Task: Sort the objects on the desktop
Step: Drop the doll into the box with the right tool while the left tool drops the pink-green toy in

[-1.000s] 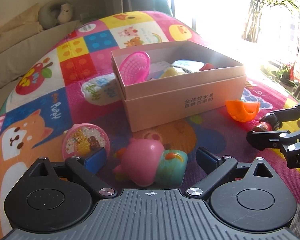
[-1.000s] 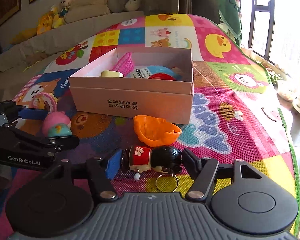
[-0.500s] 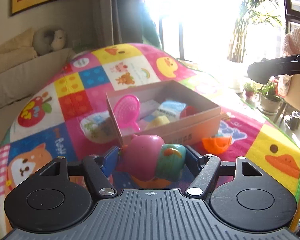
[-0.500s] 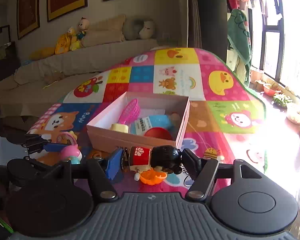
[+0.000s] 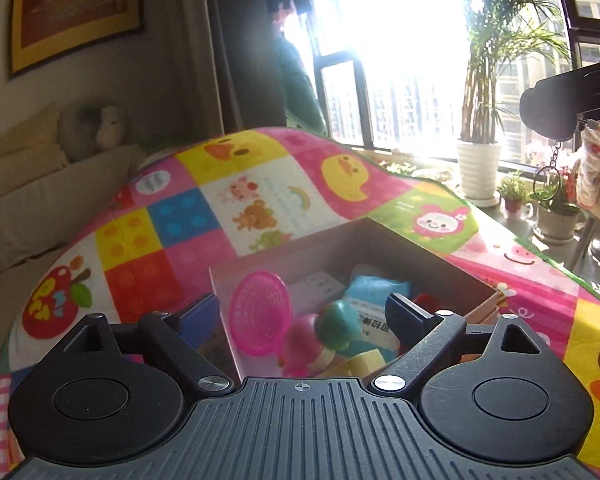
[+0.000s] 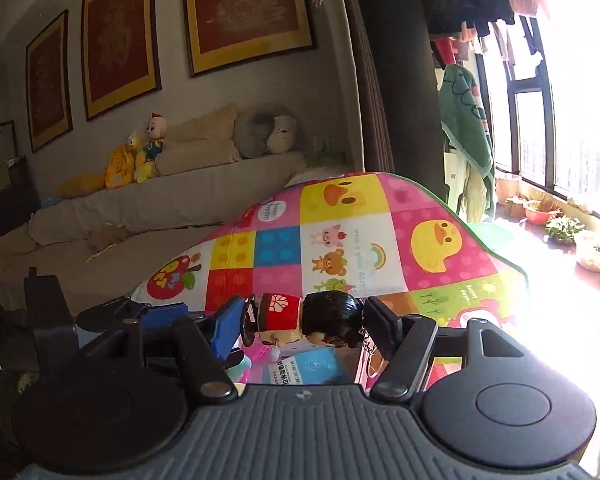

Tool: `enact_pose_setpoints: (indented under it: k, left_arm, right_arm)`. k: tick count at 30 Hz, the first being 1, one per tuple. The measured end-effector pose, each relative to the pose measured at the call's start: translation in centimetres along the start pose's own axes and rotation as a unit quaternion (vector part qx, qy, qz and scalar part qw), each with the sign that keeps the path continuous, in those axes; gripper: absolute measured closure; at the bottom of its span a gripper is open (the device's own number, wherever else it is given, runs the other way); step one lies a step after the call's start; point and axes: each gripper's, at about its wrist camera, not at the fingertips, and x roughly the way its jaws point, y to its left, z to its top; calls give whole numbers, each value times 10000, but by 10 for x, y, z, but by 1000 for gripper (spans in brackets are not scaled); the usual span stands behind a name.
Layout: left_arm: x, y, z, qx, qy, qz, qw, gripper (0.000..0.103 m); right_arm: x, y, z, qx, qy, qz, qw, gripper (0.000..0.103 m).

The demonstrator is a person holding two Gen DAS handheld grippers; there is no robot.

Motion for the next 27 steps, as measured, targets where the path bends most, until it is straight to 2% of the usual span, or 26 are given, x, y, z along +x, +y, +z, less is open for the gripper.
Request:
enact_pose_setpoints:
  k: [4,9,13,16,19,22,26,27]
  left_arm:
    - [-28,2,-35,-284,285,-136,9991,6]
    - [-51,9,-64,-656,556,45,9963,5]
    - [-58,18,-72,-866,665,172,9939,3]
    - [-63,21,-73,-842,653,331,9938,3]
    - [-67,26,-76,-820,640,469,9935,2]
    - [-66,31,-83,-882,773,526,9917,2]
    - [-62,30,-93,-985,925,520,9895,1]
    - [-61,30,-95,-1021,948,508,9889,1]
  right_arm:
    - [12,-11,-8,88,175,-108,9997,37]
    - [44,-10,-7,278,423,69,9987,37]
    - [87,2,6,452,549,382,9967,37]
    - [118,14,17,352,416,316,9980,37]
    - [139,17,19,464,584,267,9969,36]
    - [133,15,11,554,592,332,9962,34]
    - [104,11,-9,277,470,12,9985,27]
    - [96,11,-14,159,436,-75,9989,22]
